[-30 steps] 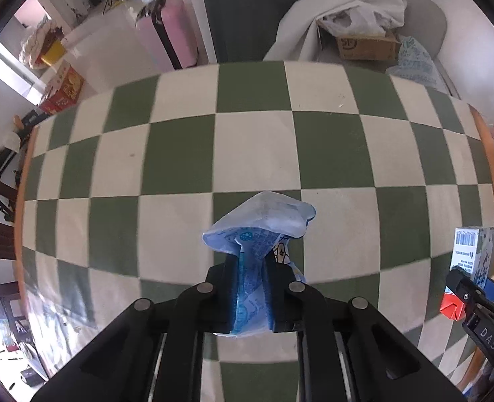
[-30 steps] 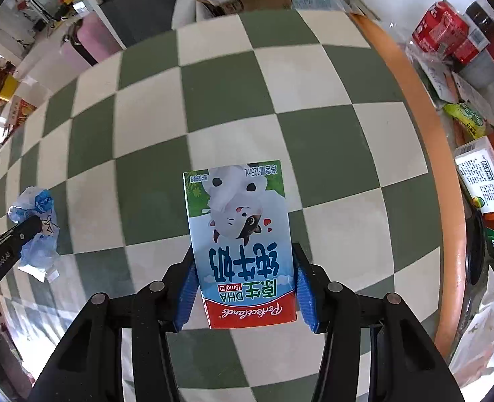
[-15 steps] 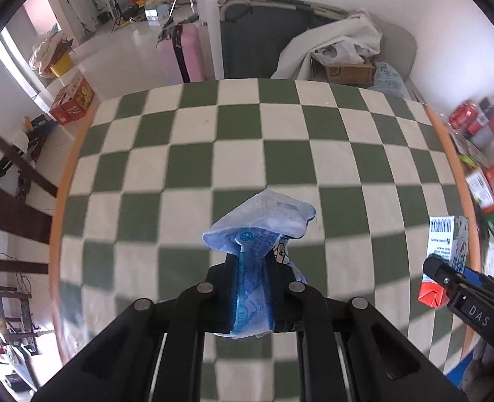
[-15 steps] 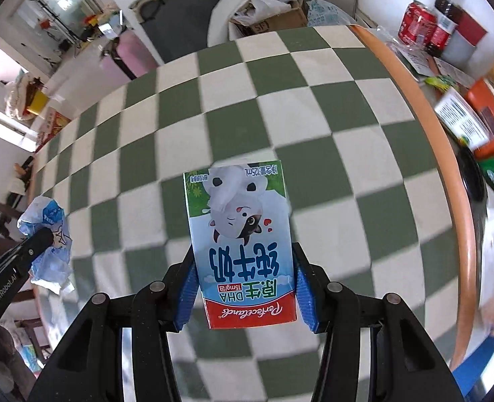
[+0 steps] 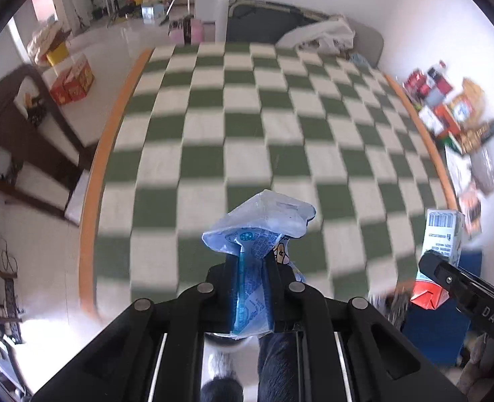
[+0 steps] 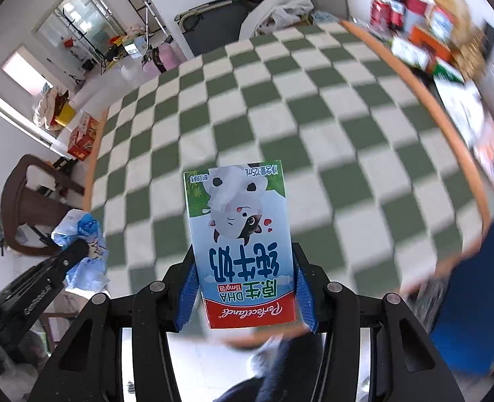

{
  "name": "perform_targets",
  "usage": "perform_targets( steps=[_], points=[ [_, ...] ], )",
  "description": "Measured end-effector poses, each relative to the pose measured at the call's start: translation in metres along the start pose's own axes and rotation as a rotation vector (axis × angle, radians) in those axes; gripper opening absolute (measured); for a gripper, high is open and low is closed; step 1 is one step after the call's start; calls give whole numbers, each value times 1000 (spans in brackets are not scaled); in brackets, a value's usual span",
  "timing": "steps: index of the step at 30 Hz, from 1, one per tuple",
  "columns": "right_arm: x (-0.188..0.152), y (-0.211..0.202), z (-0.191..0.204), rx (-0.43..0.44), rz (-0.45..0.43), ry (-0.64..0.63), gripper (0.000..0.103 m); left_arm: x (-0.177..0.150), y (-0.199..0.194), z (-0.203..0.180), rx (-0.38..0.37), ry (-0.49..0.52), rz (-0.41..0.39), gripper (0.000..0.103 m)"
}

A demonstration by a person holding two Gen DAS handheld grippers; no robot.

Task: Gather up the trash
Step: 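Carry the blue bag and milk carton over the white bin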

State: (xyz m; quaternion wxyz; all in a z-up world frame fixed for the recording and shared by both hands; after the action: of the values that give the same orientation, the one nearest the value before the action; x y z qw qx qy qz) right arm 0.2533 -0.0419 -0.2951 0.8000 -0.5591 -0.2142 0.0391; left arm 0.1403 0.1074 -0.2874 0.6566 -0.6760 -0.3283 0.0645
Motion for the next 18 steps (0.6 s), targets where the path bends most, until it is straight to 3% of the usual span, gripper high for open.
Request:
perform_targets(
  steps=[5, 10, 13, 18],
  points=[
    [-102, -9, 11, 29, 58, 27, 52, -91, 9, 29, 4, 4, 123, 10],
    [-200, 13, 2, 32, 174, 58, 53, -164, 45, 48, 33, -10, 239, 10],
    [-254, 44, -11, 26, 261, 55, 53, -202, 75, 53, 39, -39, 284, 10],
    [-308, 118, -35, 75, 375, 79, 53, -264, 166, 53, 32, -116, 365, 10]
  ],
)
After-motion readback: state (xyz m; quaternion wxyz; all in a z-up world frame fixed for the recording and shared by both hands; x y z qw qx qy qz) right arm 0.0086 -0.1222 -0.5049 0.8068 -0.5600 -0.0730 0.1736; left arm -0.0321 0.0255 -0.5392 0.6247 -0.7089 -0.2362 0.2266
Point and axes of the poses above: each gripper's, at about its wrist camera, not at the fingertips, and y roughly the way its jaws point, z to its left, x to its top, the point moved 9 cm from there along y, roughly the way its jaws point, and after that the axes turned 1 degree about z, right-handed, at the moved point
